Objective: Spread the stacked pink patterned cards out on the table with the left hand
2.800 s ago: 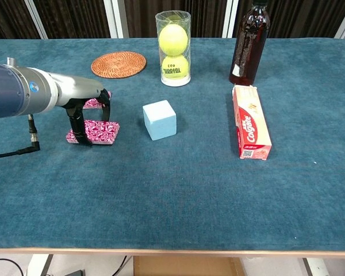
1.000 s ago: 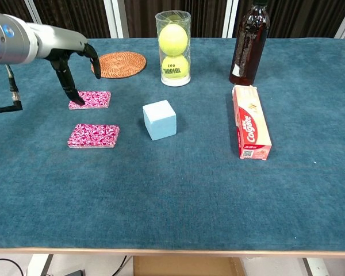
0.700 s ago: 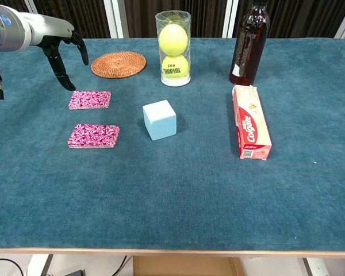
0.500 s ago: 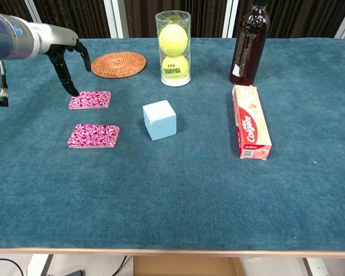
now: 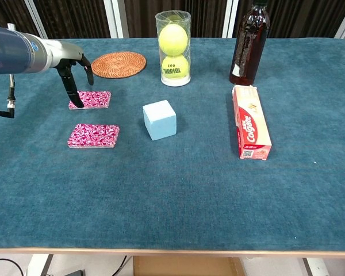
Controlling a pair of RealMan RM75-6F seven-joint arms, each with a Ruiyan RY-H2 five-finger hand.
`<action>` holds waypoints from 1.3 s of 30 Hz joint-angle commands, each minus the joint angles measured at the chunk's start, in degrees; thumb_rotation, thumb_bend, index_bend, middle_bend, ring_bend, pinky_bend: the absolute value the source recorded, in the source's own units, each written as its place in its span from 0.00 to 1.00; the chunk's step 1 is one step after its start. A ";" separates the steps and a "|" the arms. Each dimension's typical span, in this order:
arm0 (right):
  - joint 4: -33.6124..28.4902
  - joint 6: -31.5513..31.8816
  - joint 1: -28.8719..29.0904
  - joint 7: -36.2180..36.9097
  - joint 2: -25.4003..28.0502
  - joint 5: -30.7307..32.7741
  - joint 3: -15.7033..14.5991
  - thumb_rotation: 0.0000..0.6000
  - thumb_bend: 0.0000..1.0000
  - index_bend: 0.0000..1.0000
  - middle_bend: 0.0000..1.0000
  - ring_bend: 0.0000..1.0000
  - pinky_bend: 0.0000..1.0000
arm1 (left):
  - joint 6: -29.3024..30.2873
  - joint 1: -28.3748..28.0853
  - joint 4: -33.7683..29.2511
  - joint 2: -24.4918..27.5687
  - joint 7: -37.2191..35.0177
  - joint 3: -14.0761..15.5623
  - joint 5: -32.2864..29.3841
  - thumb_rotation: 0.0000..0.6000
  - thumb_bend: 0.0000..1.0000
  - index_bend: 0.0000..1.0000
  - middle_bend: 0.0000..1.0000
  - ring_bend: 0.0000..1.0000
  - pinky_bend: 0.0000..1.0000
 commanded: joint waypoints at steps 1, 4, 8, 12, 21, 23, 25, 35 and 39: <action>0.00 0.07 -0.04 0.04 0.01 0.04 0.03 1.00 0.12 0.18 0.08 0.13 0.24 | -0.33 -0.20 0.89 -0.64 0.38 -0.10 -0.38 1.00 0.08 0.39 0.08 0.00 0.00; 0.05 0.06 -0.07 0.13 0.01 0.16 0.07 1.00 0.12 0.18 0.08 0.13 0.24 | -0.45 -0.35 1.86 -1.26 0.66 -0.34 -0.54 1.00 0.08 0.39 0.08 0.00 0.00; 0.06 0.00 -0.03 0.15 0.03 0.08 0.04 1.00 0.12 0.18 0.08 0.13 0.24 | -0.72 -0.68 2.82 -2.30 1.32 -0.48 -0.80 1.00 0.08 0.40 0.08 0.00 0.00; 0.10 0.11 -0.13 0.31 0.06 0.24 0.11 1.00 0.12 0.18 0.08 0.13 0.24 | -0.79 -0.98 3.42 -2.95 1.76 -0.85 -0.83 1.00 0.09 0.41 0.08 0.00 0.00; 0.22 0.01 -0.12 0.58 0.12 0.15 0.08 1.00 0.12 0.18 0.08 0.13 0.24 | -0.83 -1.10 4.96 -3.94 2.72 -1.36 -1.64 1.00 0.09 0.41 0.08 0.00 0.00; 0.19 0.00 -0.12 0.54 0.14 0.15 0.07 1.00 0.12 0.18 0.08 0.13 0.24 | -0.79 -1.12 5.10 -4.08 2.93 -1.41 -1.66 1.00 0.09 0.42 0.08 0.00 0.00; 0.16 -0.01 -0.11 0.50 0.14 0.22 0.11 1.00 0.12 0.18 0.08 0.13 0.24 | -0.83 -1.13 5.11 -4.17 3.08 -1.51 -1.69 1.00 0.09 0.42 0.09 0.00 0.00; 0.20 -0.22 0.01 0.33 0.08 0.19 0.06 1.00 0.12 0.18 0.08 0.13 0.24 | -1.38 -1.41 5.75 -4.33 4.77 -2.15 -3.26 1.00 0.12 0.43 0.09 0.00 0.00; 0.21 -0.20 -0.02 0.33 0.07 0.25 0.08 1.00 0.12 0.18 0.08 0.13 0.24 | -1.59 -1.52 5.99 -4.55 5.16 -2.25 -3.49 1.00 0.12 0.43 0.09 0.00 0.00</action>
